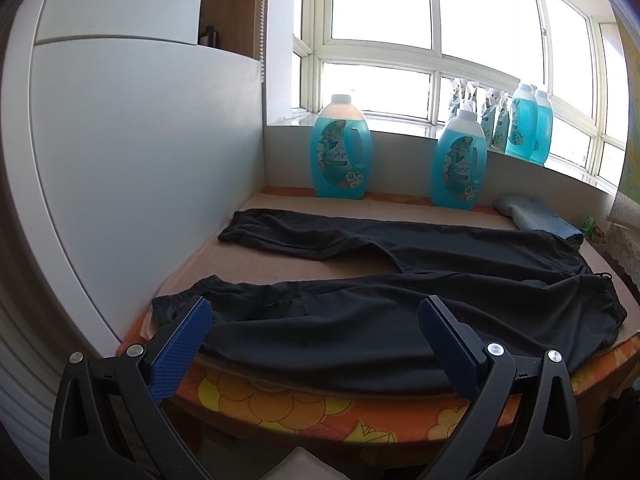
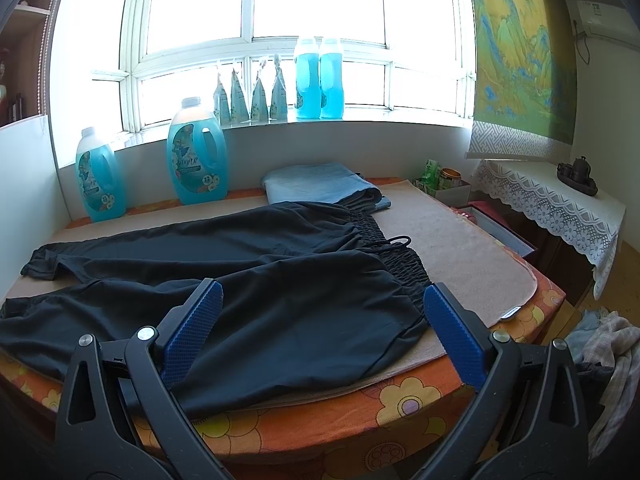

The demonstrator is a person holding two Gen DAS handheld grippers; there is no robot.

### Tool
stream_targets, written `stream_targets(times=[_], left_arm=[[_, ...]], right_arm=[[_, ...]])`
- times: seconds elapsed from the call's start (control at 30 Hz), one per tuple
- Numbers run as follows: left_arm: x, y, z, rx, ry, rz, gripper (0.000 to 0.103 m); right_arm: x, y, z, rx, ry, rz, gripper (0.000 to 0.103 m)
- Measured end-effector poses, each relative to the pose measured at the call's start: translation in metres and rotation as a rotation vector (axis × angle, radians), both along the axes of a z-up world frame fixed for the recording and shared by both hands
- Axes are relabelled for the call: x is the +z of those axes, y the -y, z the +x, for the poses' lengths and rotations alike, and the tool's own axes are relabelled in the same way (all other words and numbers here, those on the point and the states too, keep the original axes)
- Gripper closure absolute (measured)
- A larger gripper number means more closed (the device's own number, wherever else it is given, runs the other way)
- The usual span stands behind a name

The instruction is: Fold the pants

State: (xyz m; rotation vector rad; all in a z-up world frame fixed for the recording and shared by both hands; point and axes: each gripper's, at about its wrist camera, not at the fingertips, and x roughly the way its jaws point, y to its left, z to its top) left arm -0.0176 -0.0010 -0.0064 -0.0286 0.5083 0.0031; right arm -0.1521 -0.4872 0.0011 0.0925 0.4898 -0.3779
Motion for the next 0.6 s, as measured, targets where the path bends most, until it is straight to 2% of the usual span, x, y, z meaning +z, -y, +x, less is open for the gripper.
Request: stream_targets(times=[0.6], left_arm=[[-0.0021,-0.0032,0.0085,0.008,-0.005,0.014,0.001]], right_arm=[[-0.0096,0.0001,0.0054,0.014,-0.017,0.001,0.001]])
